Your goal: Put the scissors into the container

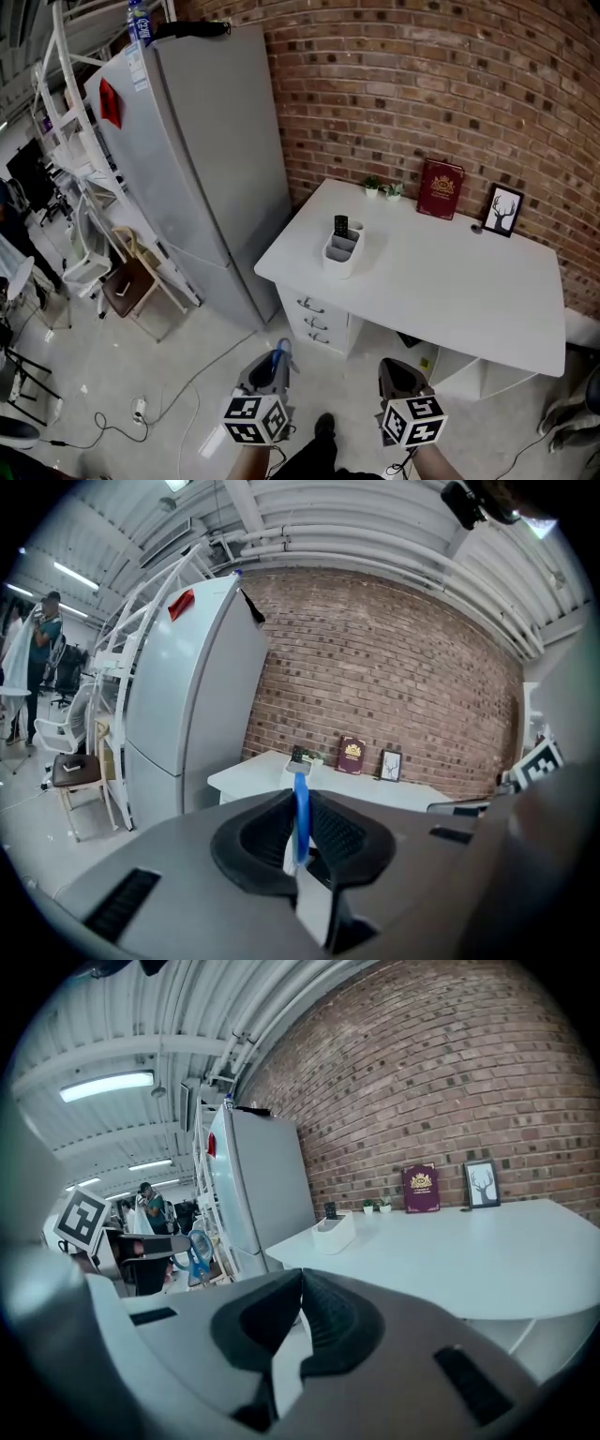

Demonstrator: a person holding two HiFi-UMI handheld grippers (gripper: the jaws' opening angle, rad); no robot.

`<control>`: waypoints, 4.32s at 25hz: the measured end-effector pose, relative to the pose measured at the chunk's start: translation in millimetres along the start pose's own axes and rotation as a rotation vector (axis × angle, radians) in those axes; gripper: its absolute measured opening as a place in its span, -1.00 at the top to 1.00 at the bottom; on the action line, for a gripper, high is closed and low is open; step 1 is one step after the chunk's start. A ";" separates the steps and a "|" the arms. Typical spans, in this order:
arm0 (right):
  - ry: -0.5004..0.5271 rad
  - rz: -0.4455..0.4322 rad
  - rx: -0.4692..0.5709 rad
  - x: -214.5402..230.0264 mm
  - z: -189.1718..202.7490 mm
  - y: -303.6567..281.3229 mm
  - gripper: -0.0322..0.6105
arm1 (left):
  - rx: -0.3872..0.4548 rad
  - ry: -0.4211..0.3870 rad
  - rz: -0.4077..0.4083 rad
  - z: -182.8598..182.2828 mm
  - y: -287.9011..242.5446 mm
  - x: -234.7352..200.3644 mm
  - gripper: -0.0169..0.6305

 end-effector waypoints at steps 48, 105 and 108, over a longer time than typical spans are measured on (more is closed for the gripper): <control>-0.061 0.075 -0.027 115.1 -98.3 -251.3 0.90 | 0.062 -0.038 0.141 -126.9 -319.6 -49.3 0.82; -0.110 0.067 -0.091 151.2 -79.7 -256.2 0.90 | -0.153 -0.039 0.191 -43.3 -391.1 -16.9 0.82; -0.109 0.059 -0.097 148.7 -78.1 -258.1 0.90 | -0.158 -0.039 0.190 -43.9 -393.0 -21.0 0.82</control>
Point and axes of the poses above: the fingertips, and each gripper's own axes: y backward along the fingers, x to its right, z out of its underside, the point moved 7 cm from there along y, backward along the fingers, and after that the axes turned 3 degrees about x, right-handed, at the moved point
